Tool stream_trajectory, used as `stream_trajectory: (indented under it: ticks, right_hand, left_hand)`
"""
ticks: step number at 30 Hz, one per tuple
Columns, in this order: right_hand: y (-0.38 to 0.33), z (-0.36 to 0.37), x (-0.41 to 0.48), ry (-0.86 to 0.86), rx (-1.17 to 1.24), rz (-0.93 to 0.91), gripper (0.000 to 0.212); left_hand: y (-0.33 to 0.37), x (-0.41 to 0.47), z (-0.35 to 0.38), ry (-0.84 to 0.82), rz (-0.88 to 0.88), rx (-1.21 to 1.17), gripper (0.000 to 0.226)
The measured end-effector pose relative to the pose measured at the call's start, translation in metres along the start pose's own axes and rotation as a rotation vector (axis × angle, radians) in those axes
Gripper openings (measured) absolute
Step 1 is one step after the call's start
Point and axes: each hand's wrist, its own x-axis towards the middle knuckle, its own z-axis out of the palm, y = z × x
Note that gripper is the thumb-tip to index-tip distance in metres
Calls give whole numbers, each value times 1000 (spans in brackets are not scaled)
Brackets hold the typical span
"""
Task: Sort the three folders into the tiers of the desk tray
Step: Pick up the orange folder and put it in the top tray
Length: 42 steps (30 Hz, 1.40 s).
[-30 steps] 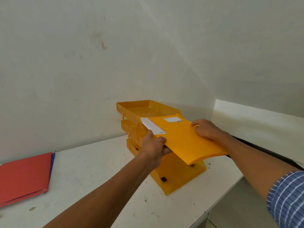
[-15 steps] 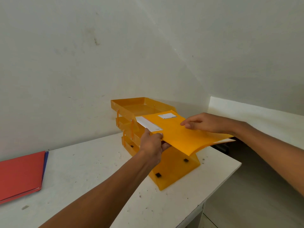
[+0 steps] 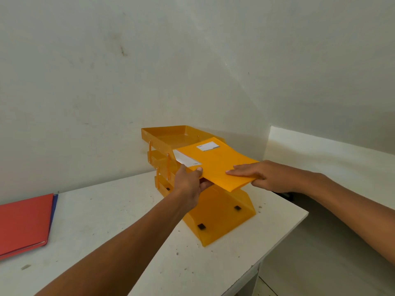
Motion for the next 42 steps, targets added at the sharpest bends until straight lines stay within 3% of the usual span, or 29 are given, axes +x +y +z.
stream_trajectory:
  ticks: [5,11,15,23,30,38,42]
  right_hand:
    - [6,11,24,63,52,-3,64]
    - [0,27,63,106,59,43,59]
    - [-3,32,90,102,27,67,58]
    - [-9,33,126,101,-110,153,64]
    - [-2,38,132,88,79,148,53]
    - [-8,39,136,80,117,171,61]
    - [-24,23,125,193,257,117,61]
  left_hand:
    - [2,1,-13,-28,103,385,66]
    - [-3,8,-17,-21,493,1139,53]
    - [0,18,-29,-64,543,1375,57]
    - [11,38,-40,12,650,1567,45]
    - [17,51,-46,16,622,1604,42]
    - [24,53,-67,-5,662,1623,45]
    - [36,50,-86,14,668,1611,44]
